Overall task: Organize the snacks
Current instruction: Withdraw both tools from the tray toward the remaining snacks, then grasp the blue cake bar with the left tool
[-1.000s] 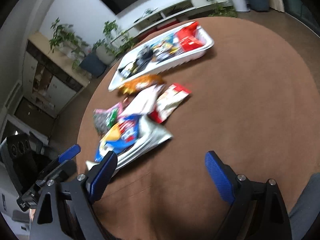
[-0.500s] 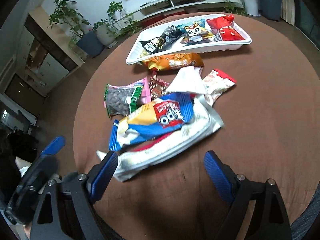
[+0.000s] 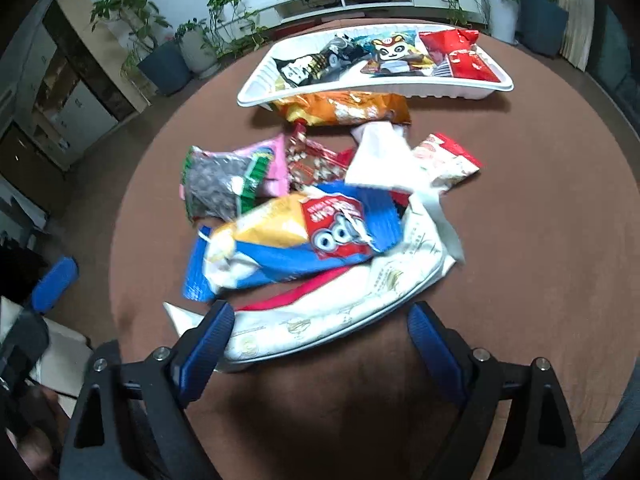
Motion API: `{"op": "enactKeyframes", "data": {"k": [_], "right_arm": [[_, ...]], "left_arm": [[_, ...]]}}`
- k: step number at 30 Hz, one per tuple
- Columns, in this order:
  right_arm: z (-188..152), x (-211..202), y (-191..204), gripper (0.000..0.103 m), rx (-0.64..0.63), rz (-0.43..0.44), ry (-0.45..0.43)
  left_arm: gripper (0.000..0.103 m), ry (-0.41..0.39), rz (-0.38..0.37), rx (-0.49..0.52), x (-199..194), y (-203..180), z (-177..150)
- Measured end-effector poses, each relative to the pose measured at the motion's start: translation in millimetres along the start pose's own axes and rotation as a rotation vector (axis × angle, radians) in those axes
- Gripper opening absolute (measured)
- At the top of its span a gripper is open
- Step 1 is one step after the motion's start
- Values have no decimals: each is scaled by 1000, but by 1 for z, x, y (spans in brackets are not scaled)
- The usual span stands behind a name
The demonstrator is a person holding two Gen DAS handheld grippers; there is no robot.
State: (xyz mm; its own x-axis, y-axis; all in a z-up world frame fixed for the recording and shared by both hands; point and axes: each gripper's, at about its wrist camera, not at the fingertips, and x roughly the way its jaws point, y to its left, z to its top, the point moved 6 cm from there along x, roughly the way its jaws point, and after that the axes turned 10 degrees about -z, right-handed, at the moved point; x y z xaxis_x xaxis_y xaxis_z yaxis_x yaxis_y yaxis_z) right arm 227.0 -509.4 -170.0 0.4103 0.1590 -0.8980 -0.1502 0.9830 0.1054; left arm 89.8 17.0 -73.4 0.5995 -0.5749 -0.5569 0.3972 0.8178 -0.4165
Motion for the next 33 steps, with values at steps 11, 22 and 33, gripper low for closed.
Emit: {"op": "enactKeyframes", "data": {"k": [11, 22, 33], "right_arm": [[-15, -17, -35, 89, -53, -55, -7], [-28, -23, -90, 87, 28, -76, -5], [-27, -28, -87, 87, 75, 16, -15]], "left_arm": [[102, 273, 51, 348, 80, -40, 15], [74, 528, 80, 497, 155, -39, -1], [52, 615, 44, 451, 181, -35, -8]]}}
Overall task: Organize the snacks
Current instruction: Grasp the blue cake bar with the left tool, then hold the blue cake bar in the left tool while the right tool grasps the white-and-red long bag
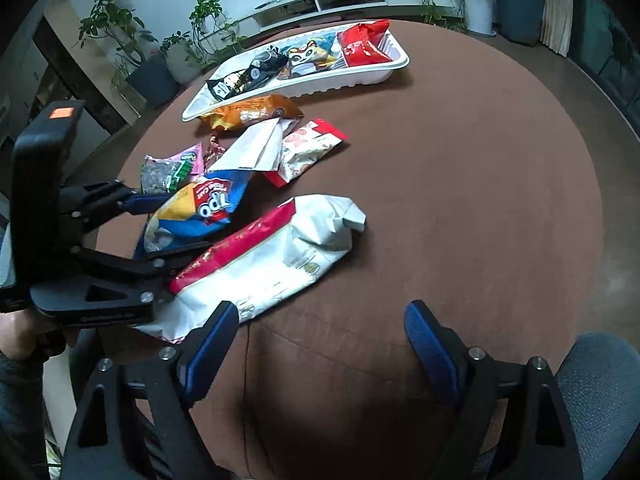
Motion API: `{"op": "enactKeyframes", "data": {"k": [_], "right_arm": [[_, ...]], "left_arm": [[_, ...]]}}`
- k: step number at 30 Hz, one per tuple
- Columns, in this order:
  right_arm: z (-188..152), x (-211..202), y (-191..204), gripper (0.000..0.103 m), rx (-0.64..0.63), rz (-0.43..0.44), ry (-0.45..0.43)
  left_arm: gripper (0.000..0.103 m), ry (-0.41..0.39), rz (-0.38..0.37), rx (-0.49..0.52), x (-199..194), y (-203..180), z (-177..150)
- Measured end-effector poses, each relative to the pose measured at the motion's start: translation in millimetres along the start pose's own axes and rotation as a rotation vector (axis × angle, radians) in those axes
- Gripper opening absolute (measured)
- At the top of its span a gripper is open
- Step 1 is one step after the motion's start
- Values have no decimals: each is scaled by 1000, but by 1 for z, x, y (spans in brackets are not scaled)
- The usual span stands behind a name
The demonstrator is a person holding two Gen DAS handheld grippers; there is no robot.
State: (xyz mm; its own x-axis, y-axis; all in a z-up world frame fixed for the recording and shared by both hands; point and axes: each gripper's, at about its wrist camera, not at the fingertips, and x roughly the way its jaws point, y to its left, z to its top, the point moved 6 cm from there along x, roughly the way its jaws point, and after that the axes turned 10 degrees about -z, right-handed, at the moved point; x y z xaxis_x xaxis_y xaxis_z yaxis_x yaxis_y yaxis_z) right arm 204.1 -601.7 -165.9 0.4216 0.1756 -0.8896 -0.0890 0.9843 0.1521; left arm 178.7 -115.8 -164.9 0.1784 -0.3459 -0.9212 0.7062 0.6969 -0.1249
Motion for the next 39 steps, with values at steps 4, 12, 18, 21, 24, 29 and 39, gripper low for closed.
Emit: {"op": "enactKeyframes", "data": {"k": [4, 12, 18, 21, 24, 29, 39], "right_arm": [[-1, -3, -1, 87, 26, 22, -8], [-5, -1, 9, 87, 36, 58, 2], [-5, 0, 13, 88, 49, 56, 6], [-4, 2, 16, 90, 49, 46, 5], [-2, 5, 23, 91, 47, 49, 12], [6, 11, 34, 92, 52, 26, 23], [28, 31, 57, 95, -17, -65, 7]], "left_arm": [[38, -8, -21, -17, 0, -4, 0], [29, -57, -25, -97, -7, -10, -11], [27, -131, -82, -199, -17, -7, -25], [27, -162, -84, -248, -24, -3, -35], [26, -213, -95, -317, -35, 2, -51], [26, -304, -123, -426, -50, 3, -76], [26, -354, -134, -484, -63, -9, -104]]}}
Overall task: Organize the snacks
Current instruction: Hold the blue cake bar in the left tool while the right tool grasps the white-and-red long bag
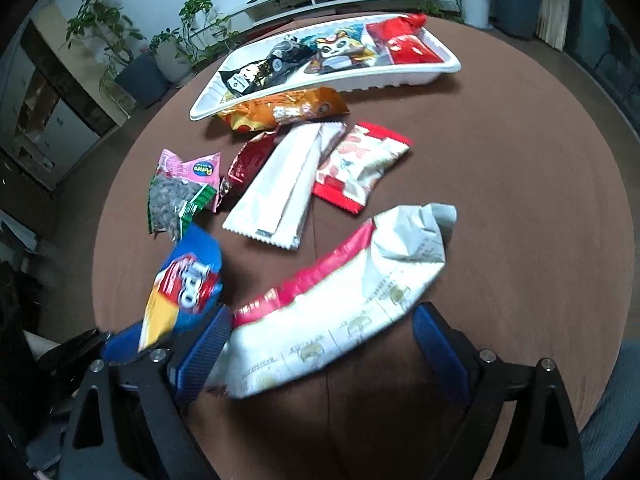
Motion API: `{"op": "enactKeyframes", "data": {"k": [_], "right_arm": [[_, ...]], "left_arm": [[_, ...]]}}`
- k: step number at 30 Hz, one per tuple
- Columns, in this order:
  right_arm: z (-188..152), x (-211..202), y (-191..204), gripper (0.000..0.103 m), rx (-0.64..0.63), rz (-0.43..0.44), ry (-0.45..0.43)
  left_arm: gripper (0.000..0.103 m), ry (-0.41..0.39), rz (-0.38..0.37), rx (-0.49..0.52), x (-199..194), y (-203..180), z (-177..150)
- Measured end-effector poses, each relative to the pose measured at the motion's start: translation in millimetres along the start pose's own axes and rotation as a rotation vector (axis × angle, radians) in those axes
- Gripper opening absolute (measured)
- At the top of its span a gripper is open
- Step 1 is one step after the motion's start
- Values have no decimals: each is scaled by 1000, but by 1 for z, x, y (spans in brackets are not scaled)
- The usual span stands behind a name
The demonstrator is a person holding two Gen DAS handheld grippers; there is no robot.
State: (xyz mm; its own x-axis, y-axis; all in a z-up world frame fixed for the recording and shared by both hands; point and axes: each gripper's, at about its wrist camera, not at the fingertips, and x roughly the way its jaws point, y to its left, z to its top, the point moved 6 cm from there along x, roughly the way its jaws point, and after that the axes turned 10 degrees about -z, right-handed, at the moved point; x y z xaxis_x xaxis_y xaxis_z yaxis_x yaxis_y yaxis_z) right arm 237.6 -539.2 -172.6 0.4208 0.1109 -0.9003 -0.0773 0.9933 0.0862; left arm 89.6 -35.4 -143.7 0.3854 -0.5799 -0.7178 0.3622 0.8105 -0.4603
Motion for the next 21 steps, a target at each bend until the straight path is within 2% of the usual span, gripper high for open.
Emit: {"op": "enactKeyframes", "data": {"k": [4, 7, 13, 15, 18, 21], "right_arm": [[3, 2, -5, 87, -86, -44, -22], [3, 1, -16, 77, -126, -56, -18], [14, -7, -38, 75, -168, -110, -36], [15, -8, -39, 75, -147, -81, -26], [6, -9, -37, 76, -28, 45, 41], [-5, -12, -32, 78, 25, 71, 61]], "left_arm": [[26, 8, -4, 3, 2, -2, -4], [26, 14, -4, 8, 4, -4, -6], [26, 25, -4, 15, 9, -8, -7], [26, 23, -1, 11, 11, -8, -6], [26, 21, 5, 10, 11, -8, -6], [26, 23, 5, 15, 12, -9, -6]]}}
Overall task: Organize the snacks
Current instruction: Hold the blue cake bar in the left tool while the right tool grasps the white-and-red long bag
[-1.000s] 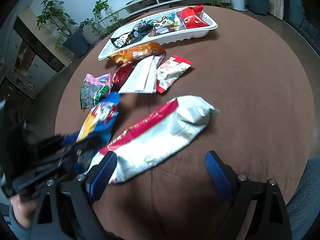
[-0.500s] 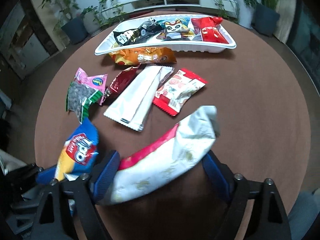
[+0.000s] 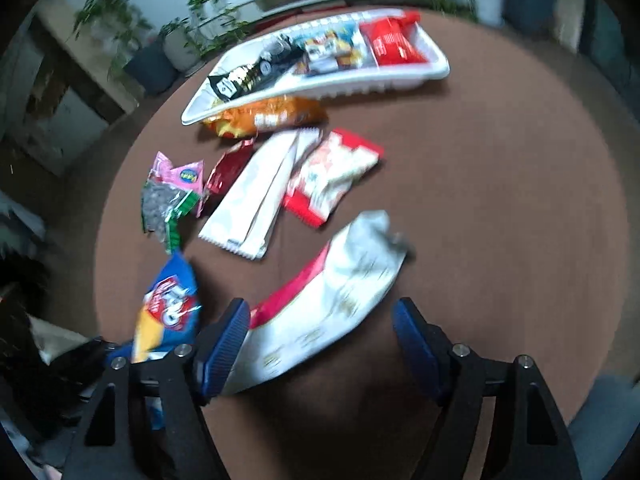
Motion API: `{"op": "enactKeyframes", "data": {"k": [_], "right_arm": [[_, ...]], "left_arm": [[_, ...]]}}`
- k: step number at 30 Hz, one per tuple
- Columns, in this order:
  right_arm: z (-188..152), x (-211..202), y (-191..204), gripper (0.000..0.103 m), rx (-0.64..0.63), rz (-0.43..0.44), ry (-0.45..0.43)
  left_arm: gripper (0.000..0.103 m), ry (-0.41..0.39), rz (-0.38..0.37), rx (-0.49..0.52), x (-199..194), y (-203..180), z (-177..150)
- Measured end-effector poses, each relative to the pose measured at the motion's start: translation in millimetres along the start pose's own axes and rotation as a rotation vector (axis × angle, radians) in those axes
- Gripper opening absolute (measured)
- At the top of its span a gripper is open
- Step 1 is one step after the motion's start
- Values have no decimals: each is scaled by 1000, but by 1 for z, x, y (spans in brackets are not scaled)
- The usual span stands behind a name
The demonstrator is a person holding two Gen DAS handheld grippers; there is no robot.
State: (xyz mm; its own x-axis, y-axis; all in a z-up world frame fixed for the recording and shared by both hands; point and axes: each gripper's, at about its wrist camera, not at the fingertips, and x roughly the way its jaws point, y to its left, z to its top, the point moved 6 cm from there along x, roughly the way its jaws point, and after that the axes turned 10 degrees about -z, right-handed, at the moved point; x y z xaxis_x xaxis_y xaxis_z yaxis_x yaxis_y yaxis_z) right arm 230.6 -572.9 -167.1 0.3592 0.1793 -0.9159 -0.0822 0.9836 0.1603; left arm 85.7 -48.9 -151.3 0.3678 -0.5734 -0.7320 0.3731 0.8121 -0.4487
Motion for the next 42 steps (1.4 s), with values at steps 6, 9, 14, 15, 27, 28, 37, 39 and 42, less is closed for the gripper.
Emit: {"op": "enactKeyframes", "data": {"k": [6, 9, 14, 15, 27, 28, 37, 39, 42], "right_arm": [[-1, 3, 20, 80, -40, -19, 11], [0, 6, 29, 79, -94, -63, -27], [-1, 8, 33, 65, -193, -151, -93], [-1, 9, 33, 64, -203, -153, -98], [-10, 3, 42, 22, -278, -76, -108], [-11, 3, 41, 21, -272, -63, -107], [-20, -2, 34, 18, -233, -4, -130], [-21, -3, 33, 17, -226, 4, -138], [-23, -7, 29, 16, -206, 21, -154]], "left_arm": [[26, 0, -7, 1, 1, -1, -1], [26, -1, -12, 0, 2, -2, -1], [26, -8, -17, -9, 2, -1, 0], [26, -10, -18, -10, 2, 0, -1], [28, 17, 22, 17, 10, -4, 7], [28, 17, 26, 19, 11, -4, 8], [25, -4, 35, 32, 15, -8, 11], [24, -11, 24, 30, 15, -8, 11], [24, -26, -2, 21, 14, -9, 9]]}}
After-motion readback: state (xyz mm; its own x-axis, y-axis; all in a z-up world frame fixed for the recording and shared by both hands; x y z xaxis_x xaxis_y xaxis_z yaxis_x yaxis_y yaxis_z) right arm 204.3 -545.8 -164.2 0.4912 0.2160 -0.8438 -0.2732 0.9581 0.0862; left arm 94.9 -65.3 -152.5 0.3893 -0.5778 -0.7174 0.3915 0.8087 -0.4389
